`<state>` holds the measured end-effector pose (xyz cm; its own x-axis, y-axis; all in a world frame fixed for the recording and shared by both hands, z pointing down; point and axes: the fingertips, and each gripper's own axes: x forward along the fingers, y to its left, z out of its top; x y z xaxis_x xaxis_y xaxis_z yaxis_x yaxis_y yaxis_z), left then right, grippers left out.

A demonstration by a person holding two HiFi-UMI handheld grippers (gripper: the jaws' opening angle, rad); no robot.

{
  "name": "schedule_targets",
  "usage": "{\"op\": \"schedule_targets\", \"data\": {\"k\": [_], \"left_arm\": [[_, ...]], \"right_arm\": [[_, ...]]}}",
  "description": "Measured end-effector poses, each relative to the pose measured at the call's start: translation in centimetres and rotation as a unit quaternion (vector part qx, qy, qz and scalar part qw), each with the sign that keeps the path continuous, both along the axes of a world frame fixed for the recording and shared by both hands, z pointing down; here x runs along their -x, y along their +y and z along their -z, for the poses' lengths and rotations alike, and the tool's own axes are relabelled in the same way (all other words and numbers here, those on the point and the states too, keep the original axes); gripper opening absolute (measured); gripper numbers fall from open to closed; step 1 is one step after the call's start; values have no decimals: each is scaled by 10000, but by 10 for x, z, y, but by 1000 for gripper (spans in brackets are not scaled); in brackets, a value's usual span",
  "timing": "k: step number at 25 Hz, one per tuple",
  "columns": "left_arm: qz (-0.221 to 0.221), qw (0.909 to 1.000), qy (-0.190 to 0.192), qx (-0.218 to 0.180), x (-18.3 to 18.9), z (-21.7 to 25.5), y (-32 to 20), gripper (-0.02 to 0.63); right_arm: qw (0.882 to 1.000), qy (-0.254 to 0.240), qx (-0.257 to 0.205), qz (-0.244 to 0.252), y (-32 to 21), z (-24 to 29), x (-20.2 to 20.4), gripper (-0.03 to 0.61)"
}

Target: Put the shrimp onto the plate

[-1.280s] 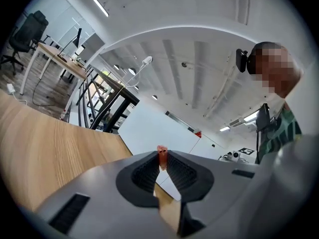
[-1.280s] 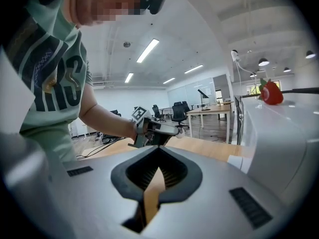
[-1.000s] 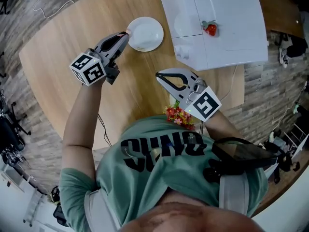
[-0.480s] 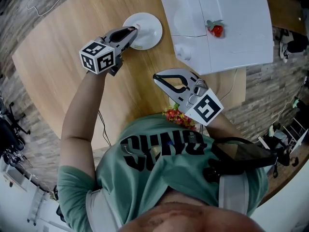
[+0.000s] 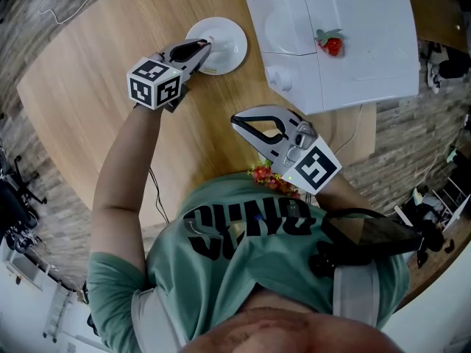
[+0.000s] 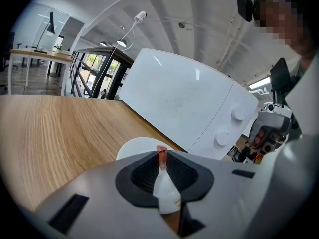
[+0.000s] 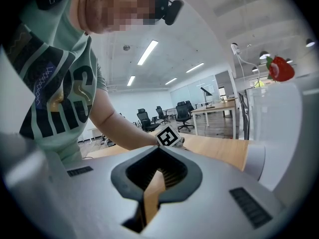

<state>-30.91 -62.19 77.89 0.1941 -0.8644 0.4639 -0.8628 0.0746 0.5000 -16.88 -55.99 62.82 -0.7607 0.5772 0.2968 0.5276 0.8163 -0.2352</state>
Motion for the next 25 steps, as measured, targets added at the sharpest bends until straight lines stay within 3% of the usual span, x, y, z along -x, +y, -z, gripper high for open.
{"op": "schedule_targets", "data": {"k": [15, 25], "left_arm": [[-309, 9992, -247, -71, -11, 9, -5, 71], [-249, 9989, -351, -194, -8, 21, -5, 94]], "right_arm": [[9998, -151, 87, 66, 6, 7, 0, 6], [9998, -132, -10, 152, 10, 11, -1, 6]]}}
